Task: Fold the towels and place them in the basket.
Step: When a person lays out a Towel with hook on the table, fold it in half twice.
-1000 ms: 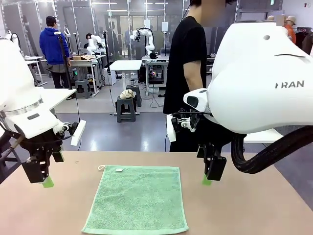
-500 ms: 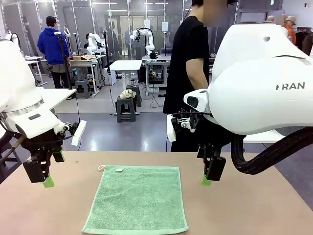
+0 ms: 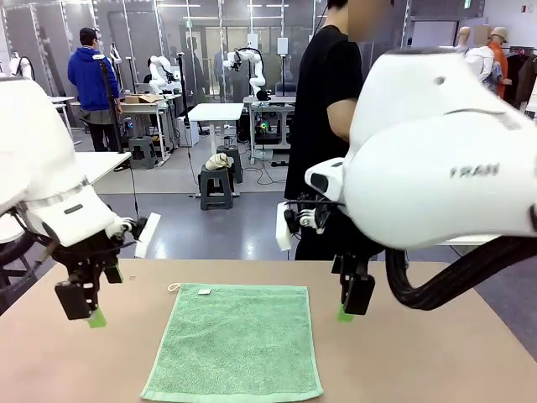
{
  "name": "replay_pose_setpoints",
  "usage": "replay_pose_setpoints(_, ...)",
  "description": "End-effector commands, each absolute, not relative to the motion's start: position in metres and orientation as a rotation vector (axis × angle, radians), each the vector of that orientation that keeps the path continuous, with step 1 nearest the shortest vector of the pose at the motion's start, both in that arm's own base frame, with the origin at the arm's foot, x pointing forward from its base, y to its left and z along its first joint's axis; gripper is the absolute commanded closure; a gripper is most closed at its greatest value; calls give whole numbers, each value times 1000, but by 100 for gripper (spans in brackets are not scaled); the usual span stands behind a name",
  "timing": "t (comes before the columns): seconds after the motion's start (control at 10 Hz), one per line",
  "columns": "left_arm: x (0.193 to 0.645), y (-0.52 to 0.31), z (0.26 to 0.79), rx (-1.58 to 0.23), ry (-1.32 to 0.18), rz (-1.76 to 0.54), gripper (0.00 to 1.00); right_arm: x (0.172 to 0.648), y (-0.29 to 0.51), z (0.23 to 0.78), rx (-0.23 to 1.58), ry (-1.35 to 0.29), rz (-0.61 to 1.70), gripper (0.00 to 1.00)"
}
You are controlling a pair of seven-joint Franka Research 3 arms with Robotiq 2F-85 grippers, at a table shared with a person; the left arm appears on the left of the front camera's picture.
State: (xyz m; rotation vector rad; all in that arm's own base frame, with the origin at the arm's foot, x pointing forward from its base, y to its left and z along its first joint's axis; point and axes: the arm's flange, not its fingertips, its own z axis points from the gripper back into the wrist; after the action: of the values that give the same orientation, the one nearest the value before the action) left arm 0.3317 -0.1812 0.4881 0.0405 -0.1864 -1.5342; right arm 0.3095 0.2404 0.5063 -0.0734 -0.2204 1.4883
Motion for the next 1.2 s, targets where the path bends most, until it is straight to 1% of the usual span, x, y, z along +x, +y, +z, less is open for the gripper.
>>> replay_pose_setpoints(0.0,342,-199,457,-6,-212,-1533,0,315,261,472,-113,-212,1447,0)
replay_pose_setpoints(0.3,346,-213,407,51,-170,-1533,0,318,280,428,-122,-196,1404,0)
replay_pose_setpoints(0.6,338,-223,359,38,-164,-1577,0,315,286,390,-76,-161,1426,0)
replay_pose_setpoints(0.7,335,-224,347,48,-172,-1568,0,315,285,380,-88,-154,1421,0)
replay_pose_setpoints(0.9,330,-223,335,38,-159,-1565,0,316,282,363,-103,-128,1420,0)
replay_pose_setpoints(1.1,327,-220,329,36,-140,-1558,0,319,280,348,-82,-133,1440,0)
